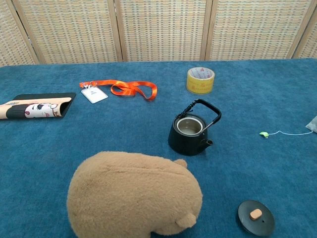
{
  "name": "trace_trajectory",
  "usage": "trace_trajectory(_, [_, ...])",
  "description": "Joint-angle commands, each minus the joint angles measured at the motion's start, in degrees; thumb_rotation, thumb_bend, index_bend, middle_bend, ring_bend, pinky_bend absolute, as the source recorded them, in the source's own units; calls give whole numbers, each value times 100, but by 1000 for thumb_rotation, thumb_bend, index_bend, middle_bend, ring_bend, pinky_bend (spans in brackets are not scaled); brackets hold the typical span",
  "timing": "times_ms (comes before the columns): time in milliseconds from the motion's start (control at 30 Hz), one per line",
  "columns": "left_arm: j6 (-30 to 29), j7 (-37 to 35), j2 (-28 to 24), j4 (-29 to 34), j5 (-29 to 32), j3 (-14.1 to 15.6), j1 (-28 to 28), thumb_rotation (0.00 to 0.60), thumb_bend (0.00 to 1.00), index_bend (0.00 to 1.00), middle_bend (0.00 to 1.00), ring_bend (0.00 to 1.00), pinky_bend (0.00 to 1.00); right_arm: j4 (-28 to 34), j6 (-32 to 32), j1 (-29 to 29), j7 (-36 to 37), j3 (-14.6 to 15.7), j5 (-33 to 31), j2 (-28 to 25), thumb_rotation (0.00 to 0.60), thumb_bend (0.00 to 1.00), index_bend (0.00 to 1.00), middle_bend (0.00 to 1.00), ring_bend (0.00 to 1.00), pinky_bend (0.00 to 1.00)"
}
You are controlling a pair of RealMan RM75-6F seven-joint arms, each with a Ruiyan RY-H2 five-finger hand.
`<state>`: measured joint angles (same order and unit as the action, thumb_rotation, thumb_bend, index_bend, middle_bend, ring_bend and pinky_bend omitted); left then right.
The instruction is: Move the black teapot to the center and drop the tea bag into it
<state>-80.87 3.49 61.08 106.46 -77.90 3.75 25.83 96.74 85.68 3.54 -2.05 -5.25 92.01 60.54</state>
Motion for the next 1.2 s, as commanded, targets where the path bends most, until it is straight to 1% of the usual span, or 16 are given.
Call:
trace_trajectory(33, [-168,-35,-100,7,-122,142,-247,600,101,0,0,0,0,28,-100,87,-27,-29,-16,-5,600,180,193,174,6,84])
trace_trajectory(133, [-400,-41,-129,9,-276,287,-549,600,102,0,0,0,0,47,-241,207,-73,-66,-66,20,600,180,196,179,14,95])
trace_trajectory(300, [-678,85,-143,8,-481,411,-950,600,102,0,0,0,0,42,-360,337,-110,-93,-123,71,600,180,202,187,28,111])
trace_trajectory(500, [-724,74,-167,46,-622,456,-1208,600,102,0,0,0,0,21,-566,564,-30,-114,-77,125,600,180,205,191,36,128])
trace_trajectory(567, [-692,97,-218,95,-695,451,-1245,600,102,0,0,0,0,33,-753,761,35,-139,19,151,600,181,205,191,41,136])
trace_trajectory(733, [-658,205,-246,199,-806,414,-1311,600,102,0,0,0,0,49,-1099,1098,118,-221,26,191,600,200,205,202,80,197])
trace_trajectory(933, [-495,235,-276,262,-777,352,-1337,600,103,0,0,0,0,32,-1489,1449,210,-298,-24,209,600,207,205,257,197,343])
trace_trajectory(1100, [-437,301,-305,314,-787,290,-1374,600,102,0,0,0,0,-8,-1918,1796,279,-372,-137,244,600,237,205,348,314,451])
trace_trajectory(1200, [-437,321,-328,338,-800,233,-1396,600,102,0,0,0,0,-55,-2212,2004,332,-387,-213,262,600,263,205,405,375,491])
